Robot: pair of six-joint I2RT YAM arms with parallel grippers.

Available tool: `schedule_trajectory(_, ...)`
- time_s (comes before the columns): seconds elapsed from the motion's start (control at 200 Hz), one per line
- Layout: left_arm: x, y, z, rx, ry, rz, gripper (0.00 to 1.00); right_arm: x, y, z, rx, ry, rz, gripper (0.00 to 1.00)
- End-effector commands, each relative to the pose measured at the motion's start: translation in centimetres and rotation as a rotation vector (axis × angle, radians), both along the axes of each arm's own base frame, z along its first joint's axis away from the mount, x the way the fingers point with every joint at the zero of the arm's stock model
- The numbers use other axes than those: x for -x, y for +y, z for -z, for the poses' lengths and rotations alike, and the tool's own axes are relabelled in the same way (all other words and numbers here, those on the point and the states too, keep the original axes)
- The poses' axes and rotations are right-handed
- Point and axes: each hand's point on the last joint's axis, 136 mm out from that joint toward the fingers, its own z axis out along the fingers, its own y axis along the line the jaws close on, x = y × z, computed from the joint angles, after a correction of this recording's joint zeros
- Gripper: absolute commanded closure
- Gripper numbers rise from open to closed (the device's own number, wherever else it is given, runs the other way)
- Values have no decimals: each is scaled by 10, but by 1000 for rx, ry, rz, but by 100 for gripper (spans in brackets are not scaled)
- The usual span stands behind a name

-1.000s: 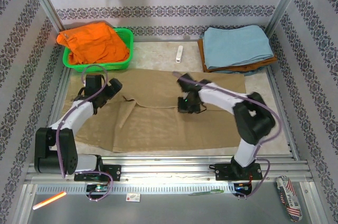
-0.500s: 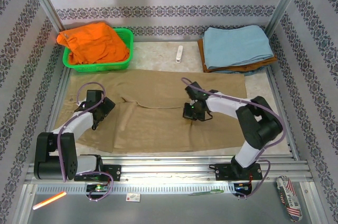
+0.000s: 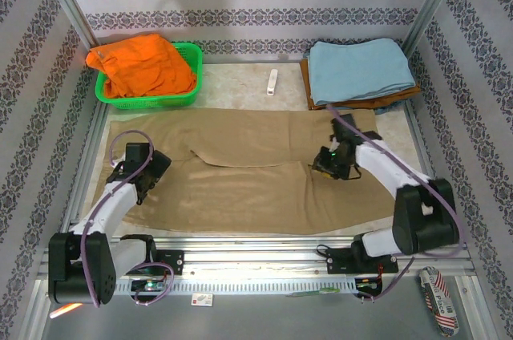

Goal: Fold and stack the trousers

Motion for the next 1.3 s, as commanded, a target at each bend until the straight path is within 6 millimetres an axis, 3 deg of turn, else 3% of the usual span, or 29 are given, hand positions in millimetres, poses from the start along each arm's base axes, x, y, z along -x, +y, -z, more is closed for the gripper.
schedule_trajectory(0.0,-11,-4,-16,31,-39,20,2,16,-40,3,44,53,105,69)
schedule_trajectory(0.135,-16,-3,-15,18,-31,32,2,20,-64,27,-8,95,231,75)
schedule_trajectory(0.46,-29,-9,-9,63,-46,34,1,37,-109,74,-128,184,526,76)
schedule_trajectory(0.719,-33,-12,-10,83,-56,32,1,58,-142,68,-181,135,765,78)
schedule_trajectory(0.944,-32,-15,-8,110,-58,31,1,57,-154,31,-120,11,795,71)
schedule_trajectory(1.059,-31,-16,-11,110,-57,33,2,35,-143,4,-168,-71,714,73)
schedule_trajectory(1.194,-42,-18,-24,104,-96,50,2,-15,-89,-29,-134,-147,420,72)
schedule_trajectory(1.294,-53,-19,-27,95,-91,61,2,-58,-56,-29,-81,-131,290,78)
